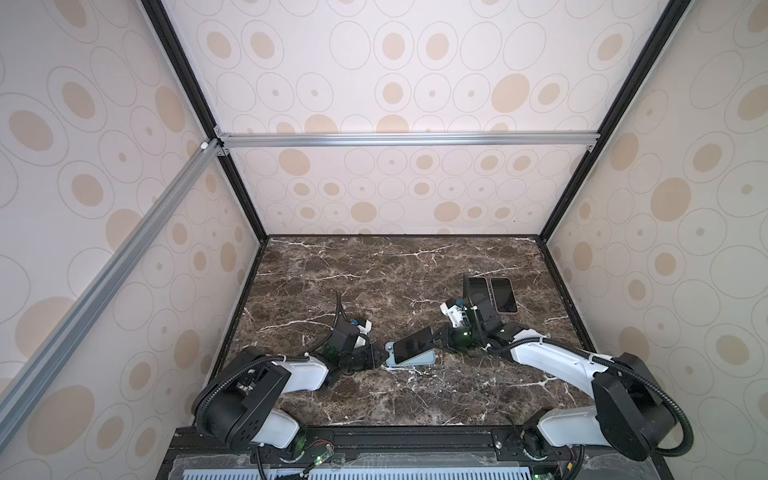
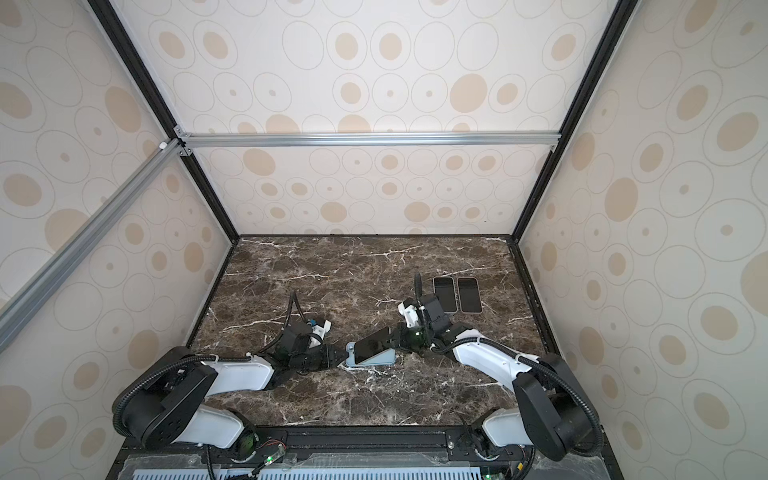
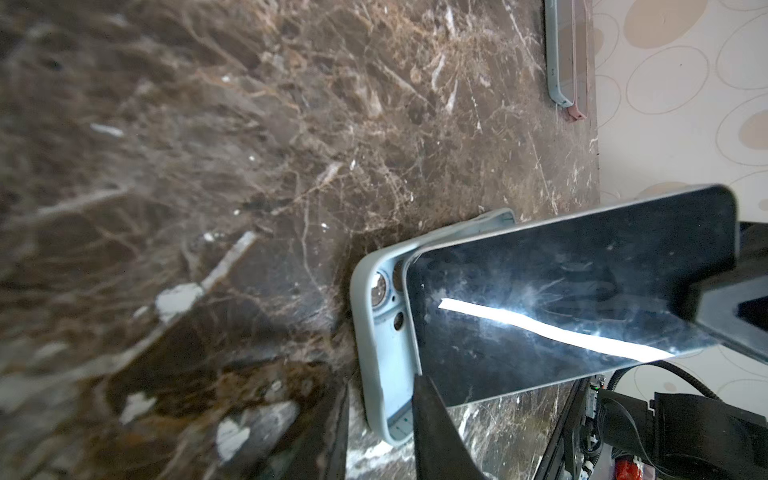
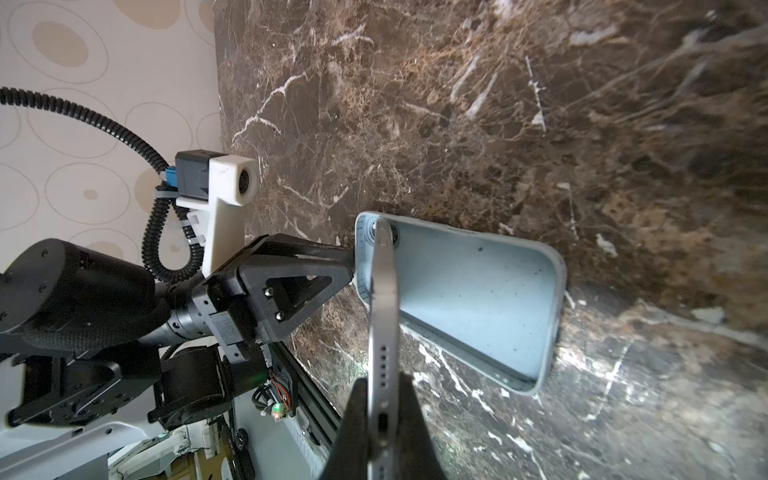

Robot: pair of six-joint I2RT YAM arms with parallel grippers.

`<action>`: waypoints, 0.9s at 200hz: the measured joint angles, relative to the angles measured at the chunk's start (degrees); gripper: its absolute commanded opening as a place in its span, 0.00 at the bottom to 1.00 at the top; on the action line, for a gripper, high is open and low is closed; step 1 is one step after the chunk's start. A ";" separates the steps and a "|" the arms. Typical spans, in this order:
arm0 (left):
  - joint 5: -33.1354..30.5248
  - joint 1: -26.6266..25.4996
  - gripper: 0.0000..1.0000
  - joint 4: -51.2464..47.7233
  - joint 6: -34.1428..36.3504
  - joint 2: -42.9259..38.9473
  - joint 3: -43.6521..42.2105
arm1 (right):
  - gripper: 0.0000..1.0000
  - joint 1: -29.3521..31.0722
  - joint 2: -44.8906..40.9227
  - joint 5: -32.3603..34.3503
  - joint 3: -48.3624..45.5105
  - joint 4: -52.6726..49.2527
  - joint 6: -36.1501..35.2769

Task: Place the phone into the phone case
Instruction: 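Lower the black phone's end into the light-blue case with both grippers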

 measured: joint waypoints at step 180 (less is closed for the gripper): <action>0.07 -0.48 0.18 2.34 -0.09 2.49 0.55 | 0.00 -0.52 5.55 -5.11 -1.05 7.80 0.48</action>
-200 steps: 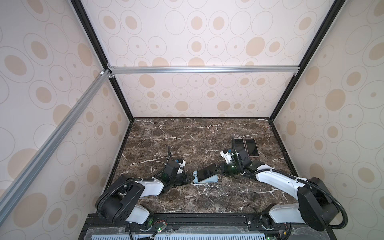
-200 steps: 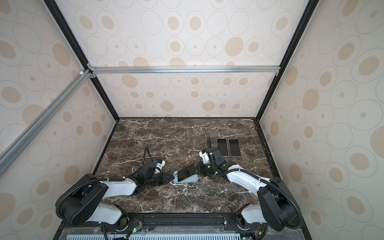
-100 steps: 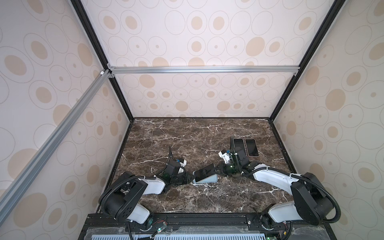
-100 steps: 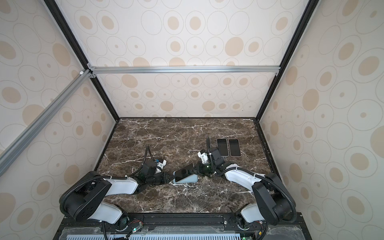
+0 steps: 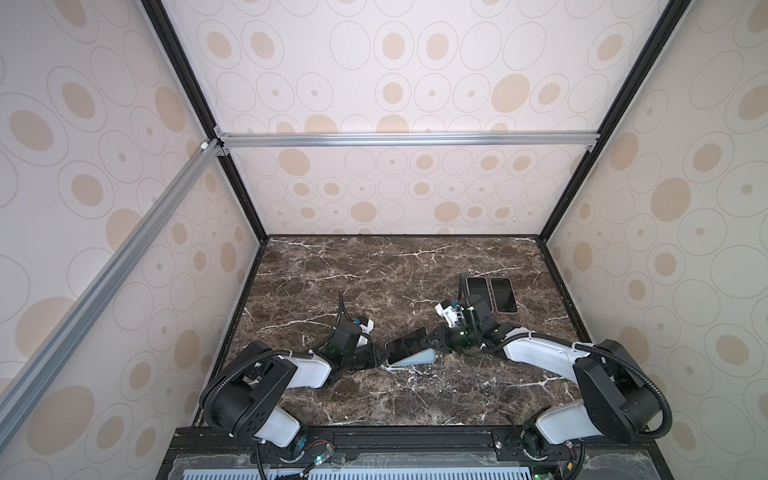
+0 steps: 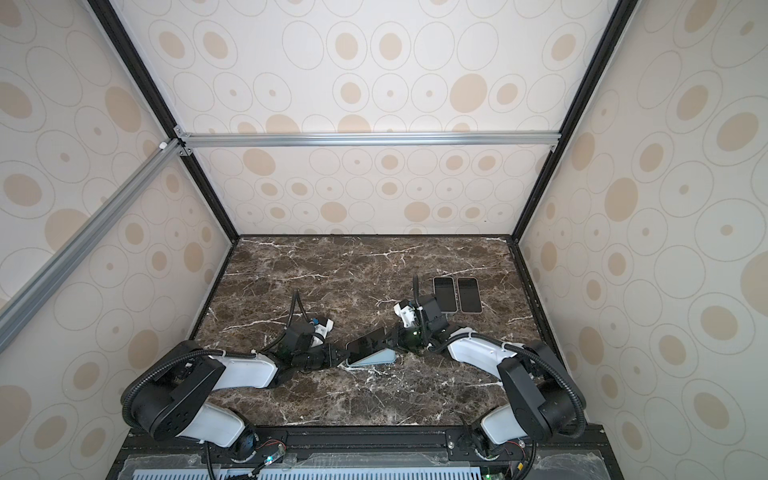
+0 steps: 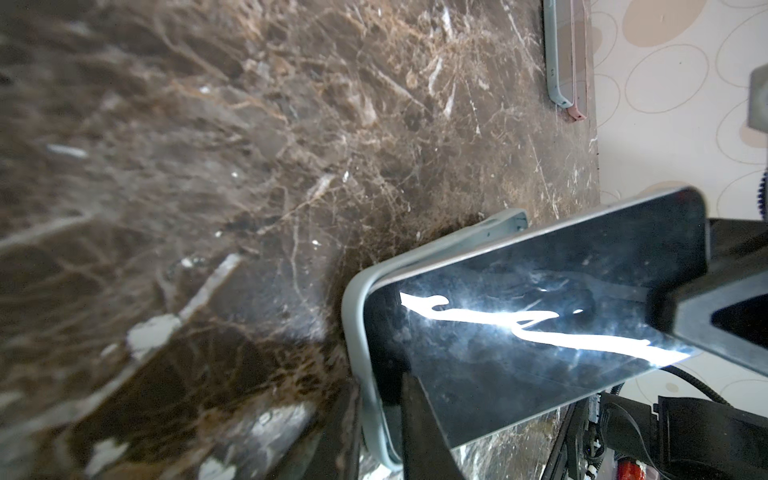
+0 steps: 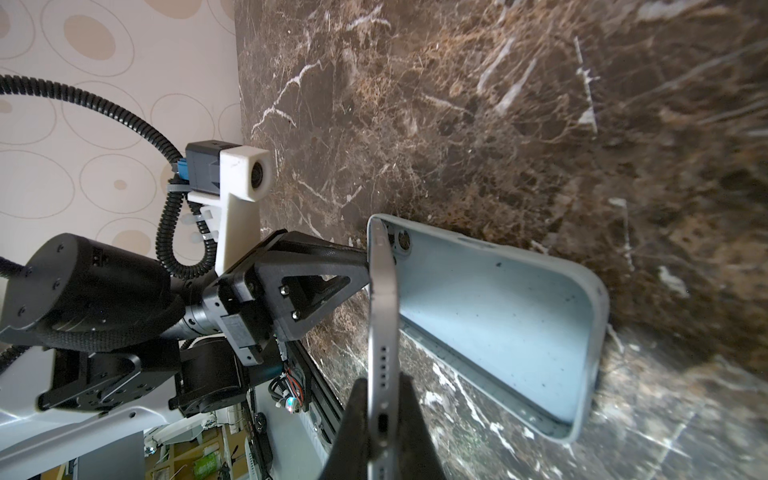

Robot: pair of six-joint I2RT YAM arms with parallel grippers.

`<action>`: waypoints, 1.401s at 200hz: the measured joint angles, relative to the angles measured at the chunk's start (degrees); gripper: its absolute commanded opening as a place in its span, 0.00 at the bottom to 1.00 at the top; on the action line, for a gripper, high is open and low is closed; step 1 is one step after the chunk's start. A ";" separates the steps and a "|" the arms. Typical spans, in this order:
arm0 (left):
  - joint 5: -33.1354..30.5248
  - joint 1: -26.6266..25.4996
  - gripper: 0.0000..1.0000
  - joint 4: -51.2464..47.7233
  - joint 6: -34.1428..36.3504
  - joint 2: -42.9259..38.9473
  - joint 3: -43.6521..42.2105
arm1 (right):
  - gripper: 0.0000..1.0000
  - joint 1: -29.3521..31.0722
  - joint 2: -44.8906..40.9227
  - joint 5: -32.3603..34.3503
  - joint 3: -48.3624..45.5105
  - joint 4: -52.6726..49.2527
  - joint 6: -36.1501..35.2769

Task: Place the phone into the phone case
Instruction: 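Lower the black phone's end into the light-blue case with both grippers, then press the black phone down into the light-blue case with both grippers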

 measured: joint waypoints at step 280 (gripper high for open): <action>0.48 -0.31 0.10 1.40 -1.01 -0.04 -0.22 | 0.32 0.20 2.43 10.40 2.91 -16.90 -13.38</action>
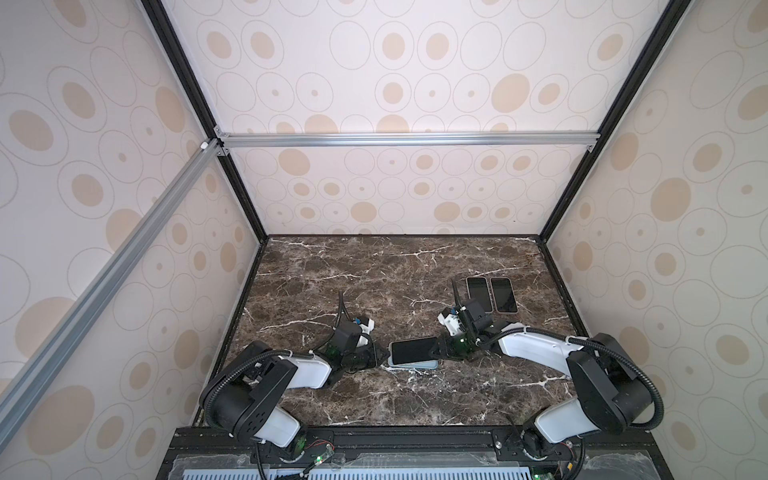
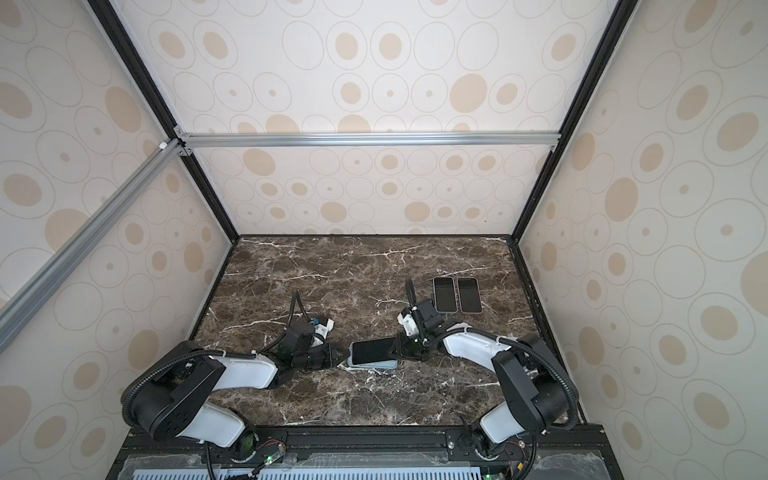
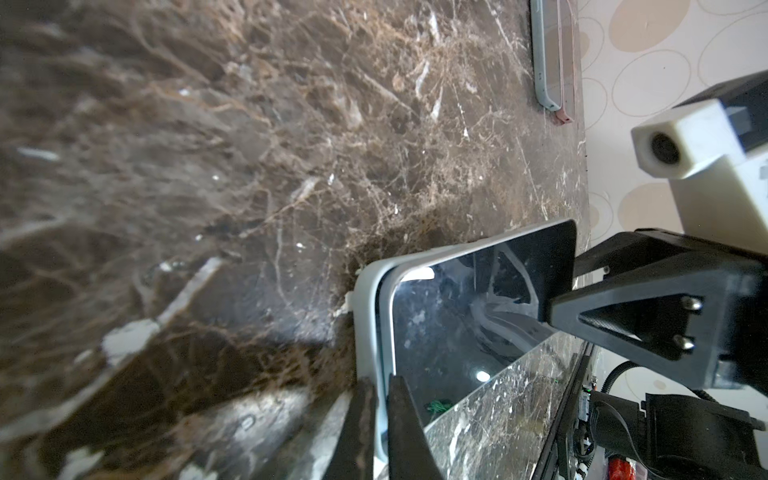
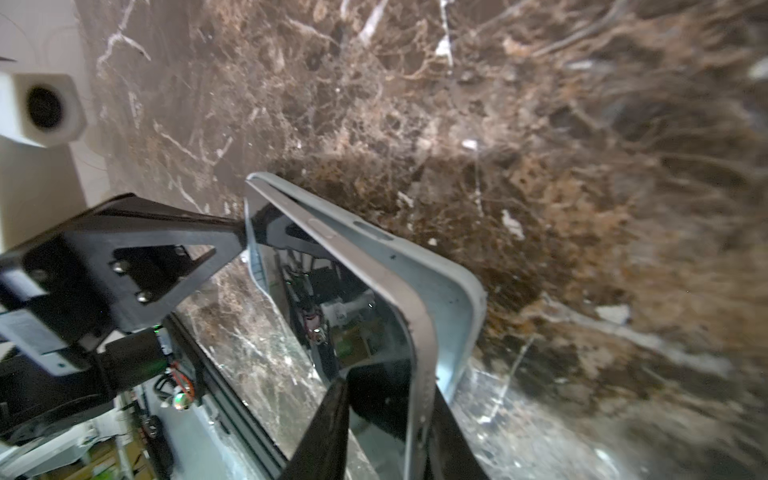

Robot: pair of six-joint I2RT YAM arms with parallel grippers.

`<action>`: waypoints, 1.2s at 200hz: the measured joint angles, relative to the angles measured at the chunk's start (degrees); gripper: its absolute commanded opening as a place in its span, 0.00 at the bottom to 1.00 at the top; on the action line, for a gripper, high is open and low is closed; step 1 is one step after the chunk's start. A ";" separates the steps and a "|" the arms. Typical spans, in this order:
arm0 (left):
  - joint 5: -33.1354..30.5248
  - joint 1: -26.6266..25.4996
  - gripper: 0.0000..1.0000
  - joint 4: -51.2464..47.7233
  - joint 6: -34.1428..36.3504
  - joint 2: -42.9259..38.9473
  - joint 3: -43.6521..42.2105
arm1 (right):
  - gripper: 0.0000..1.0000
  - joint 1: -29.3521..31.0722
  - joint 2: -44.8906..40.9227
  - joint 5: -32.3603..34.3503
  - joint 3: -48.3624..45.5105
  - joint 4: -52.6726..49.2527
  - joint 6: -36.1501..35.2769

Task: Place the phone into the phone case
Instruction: 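Press the black phone down into the light-blue case with both grippers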

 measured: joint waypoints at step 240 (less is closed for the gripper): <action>0.26 -1.62 0.08 2.73 -1.60 -1.11 -3.41 | 0.24 0.02 1.75 2.45 2.27 -3.82 -0.83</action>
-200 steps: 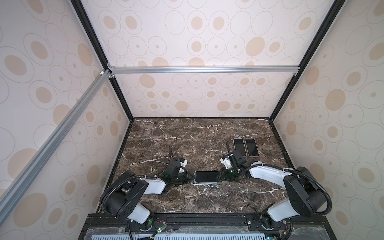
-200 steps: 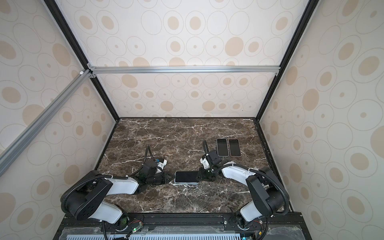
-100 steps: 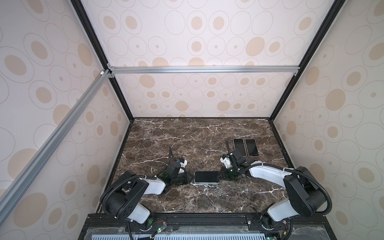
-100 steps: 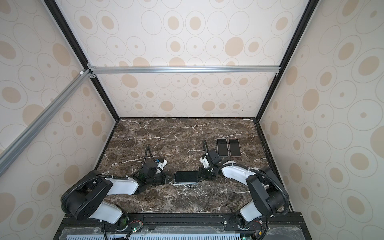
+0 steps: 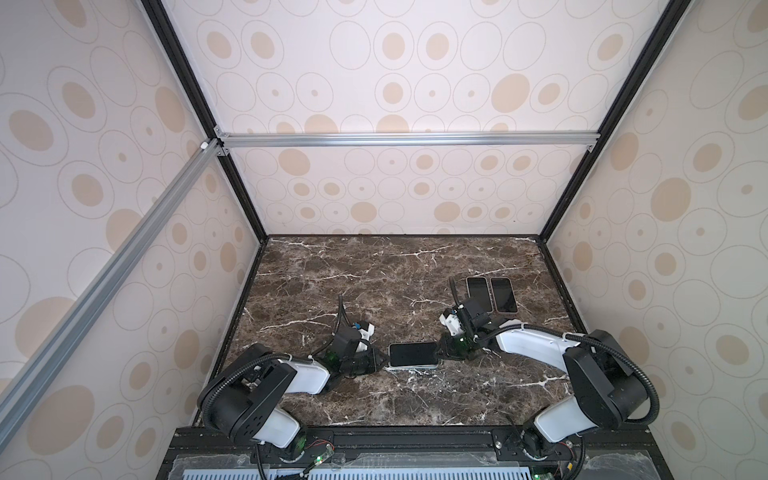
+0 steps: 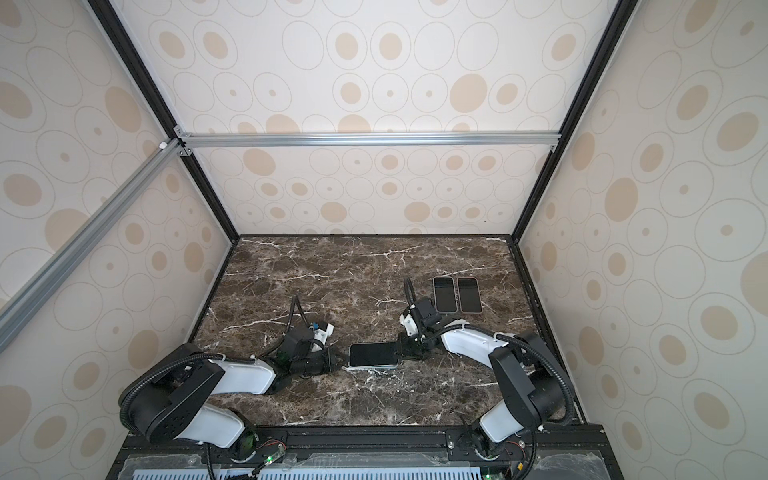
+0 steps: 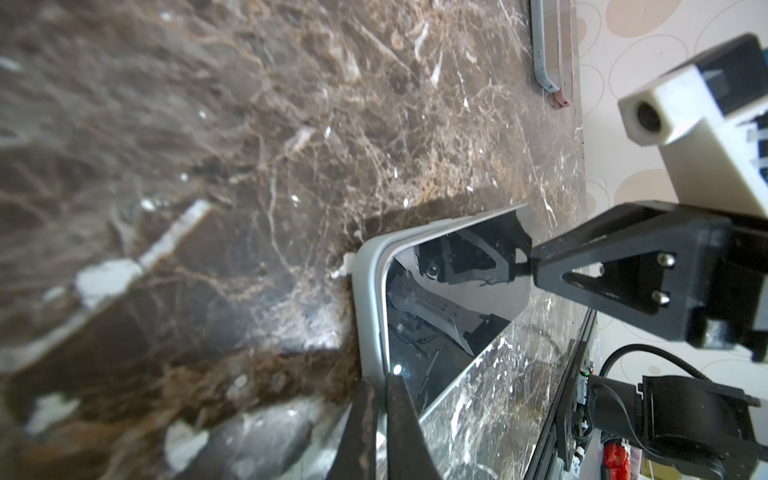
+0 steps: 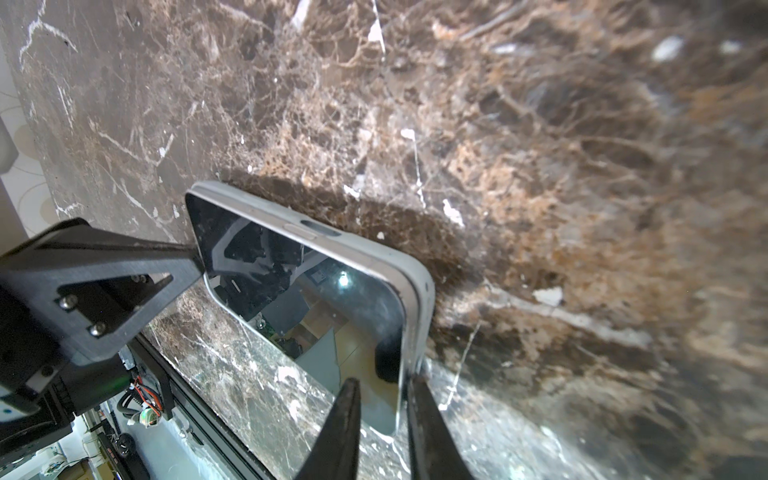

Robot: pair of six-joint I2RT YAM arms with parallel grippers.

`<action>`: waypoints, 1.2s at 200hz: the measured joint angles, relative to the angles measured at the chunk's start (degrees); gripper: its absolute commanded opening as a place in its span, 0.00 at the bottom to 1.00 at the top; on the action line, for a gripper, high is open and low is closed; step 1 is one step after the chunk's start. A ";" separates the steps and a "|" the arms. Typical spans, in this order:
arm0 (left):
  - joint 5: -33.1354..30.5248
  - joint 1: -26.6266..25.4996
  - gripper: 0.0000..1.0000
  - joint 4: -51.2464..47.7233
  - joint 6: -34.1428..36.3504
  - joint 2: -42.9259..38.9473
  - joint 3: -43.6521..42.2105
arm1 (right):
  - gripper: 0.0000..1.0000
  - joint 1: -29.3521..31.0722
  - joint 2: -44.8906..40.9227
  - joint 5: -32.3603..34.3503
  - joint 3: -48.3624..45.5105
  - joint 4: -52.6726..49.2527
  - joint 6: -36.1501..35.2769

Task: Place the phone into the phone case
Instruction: 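Press the black phone down into the light-blue case with both grippers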

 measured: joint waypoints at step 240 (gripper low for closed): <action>-8.17 -3.76 0.30 -6.03 -2.29 -2.47 4.87 | 0.25 0.02 1.75 3.76 3.76 -4.39 -2.14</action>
